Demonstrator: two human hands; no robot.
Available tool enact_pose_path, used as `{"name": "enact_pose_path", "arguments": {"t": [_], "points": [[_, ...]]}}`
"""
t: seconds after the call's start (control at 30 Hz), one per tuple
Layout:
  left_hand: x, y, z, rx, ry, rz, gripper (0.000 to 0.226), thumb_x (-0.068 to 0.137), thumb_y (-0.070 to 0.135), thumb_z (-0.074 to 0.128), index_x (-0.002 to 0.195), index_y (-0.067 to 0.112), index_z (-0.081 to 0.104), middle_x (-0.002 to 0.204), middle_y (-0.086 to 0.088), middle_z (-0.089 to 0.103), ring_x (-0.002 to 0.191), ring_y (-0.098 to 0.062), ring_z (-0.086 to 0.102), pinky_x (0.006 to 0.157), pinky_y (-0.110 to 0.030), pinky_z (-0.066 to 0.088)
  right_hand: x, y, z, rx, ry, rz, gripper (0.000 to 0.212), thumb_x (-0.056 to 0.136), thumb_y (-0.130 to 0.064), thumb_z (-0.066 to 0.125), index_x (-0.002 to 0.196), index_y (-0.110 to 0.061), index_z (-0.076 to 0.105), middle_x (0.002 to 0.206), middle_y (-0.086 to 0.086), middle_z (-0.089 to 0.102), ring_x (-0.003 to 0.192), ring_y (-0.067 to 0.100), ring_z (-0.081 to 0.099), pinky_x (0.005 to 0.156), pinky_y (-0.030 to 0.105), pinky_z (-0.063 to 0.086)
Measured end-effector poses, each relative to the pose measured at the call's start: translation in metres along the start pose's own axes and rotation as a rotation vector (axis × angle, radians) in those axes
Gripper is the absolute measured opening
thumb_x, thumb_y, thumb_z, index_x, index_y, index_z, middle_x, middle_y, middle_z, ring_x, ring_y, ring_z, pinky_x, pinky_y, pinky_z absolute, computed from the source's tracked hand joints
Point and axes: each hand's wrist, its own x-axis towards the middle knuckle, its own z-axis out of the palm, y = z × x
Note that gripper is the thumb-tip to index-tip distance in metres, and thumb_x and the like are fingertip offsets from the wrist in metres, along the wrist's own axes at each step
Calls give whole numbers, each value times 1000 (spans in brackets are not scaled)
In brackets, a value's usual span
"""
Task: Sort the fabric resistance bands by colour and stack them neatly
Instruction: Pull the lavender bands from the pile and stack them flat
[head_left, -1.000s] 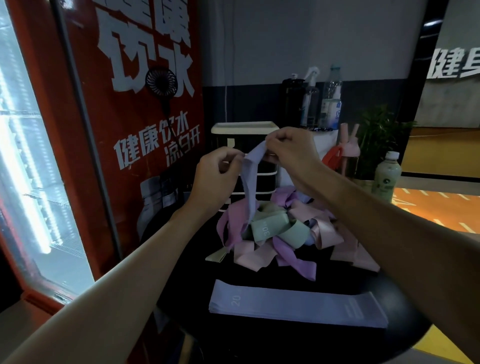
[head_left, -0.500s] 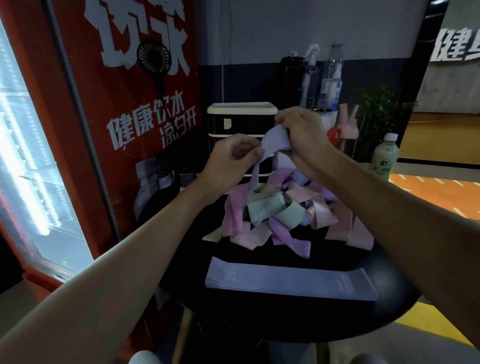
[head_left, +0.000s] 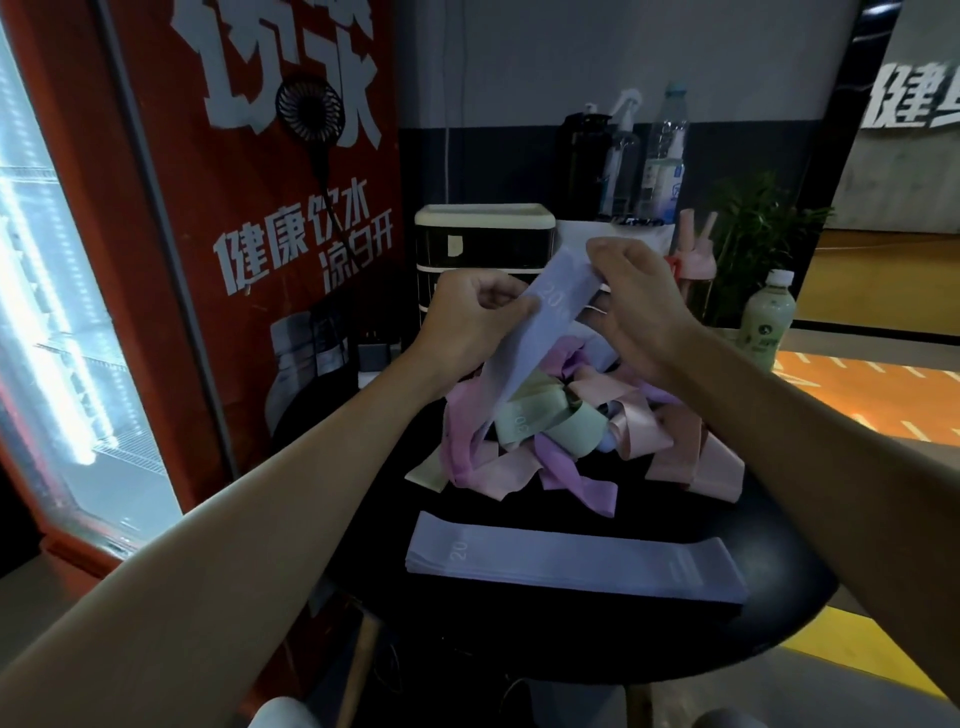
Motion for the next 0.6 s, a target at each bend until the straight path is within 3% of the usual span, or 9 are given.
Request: {"name": "enact_pose_path", "arguments": {"t": [0.07, 0.2, 0.37, 0.6], "points": [[3, 5, 1, -20, 53, 14, 12, 89, 10, 72, 96, 0, 74, 83, -3, 72, 73, -2, 66, 71, -18, 54, -1, 1, -2, 22, -49, 8, 41, 97, -30, 57, 122, 2, 51, 110, 20, 64, 93, 29, 68, 81, 37, 58], [11, 13, 1, -72, 137, 11, 11, 87, 11, 74, 95, 3, 74, 90, -11, 75, 87, -20, 72, 81, -30, 58, -7, 2, -3, -37, -86, -10, 18, 94, -17, 63, 109, -13, 54, 99, 9, 72, 91, 19, 71, 78, 28, 58], [15, 15, 2, -134, 132, -5, 15, 88, 8, 74, 100, 0, 72, 96, -17, 74, 92, -28, 72, 78, -28, 60, -5, 2, -2, -117, -56, -78, 28, 92, -7, 63, 117, 3, 60, 104, 18, 72, 99, 30, 70, 89, 41, 57], [18, 19, 1, -194, 145, -45, 19, 90, 15, 73, 107, 7, 72, 98, -6, 76, 93, -18, 72, 75, -28, 56, -4, 0, -2, -140, -23, -140, 21, 91, -3, 63, 111, -8, 61, 97, 15, 72, 91, 21, 71, 85, 35, 58]]}}
